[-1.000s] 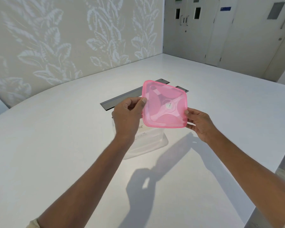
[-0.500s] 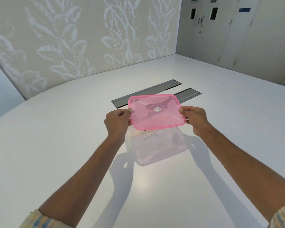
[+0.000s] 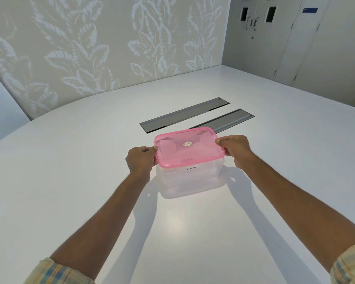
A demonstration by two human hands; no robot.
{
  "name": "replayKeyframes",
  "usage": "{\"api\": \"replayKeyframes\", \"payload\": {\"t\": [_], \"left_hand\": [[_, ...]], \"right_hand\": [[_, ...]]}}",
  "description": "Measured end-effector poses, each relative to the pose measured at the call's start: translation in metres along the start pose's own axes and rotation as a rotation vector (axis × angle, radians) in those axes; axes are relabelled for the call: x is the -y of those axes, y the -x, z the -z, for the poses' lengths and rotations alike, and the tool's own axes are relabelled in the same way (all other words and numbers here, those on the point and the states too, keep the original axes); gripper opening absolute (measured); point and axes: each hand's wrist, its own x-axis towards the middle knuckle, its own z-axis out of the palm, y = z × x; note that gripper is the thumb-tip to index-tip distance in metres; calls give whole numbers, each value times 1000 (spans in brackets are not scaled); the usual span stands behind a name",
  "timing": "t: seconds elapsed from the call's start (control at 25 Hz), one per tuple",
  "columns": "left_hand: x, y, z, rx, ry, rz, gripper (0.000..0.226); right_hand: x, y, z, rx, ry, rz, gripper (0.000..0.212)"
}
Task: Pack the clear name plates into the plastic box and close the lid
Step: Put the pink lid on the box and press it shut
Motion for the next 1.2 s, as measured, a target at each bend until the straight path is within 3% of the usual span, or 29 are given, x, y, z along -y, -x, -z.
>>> {"api": "replayKeyframes", "payload": {"t": [0.84,1.0,1.12,1.2], "left_hand": [[18,-2,0,25,-115,22,27],[22,6,0,46,-235,-142,21],[28,17,3,93,-381,-399,45],[30,23,5,225,-409,-525,63]], "right_hand": [[-6,1,-6,-57,173,-52,18],[-8,9,-2,-11,270,28,22],[-7,16,4,22,448,216,44],[-3,21,13,95,592,379,53]]}}
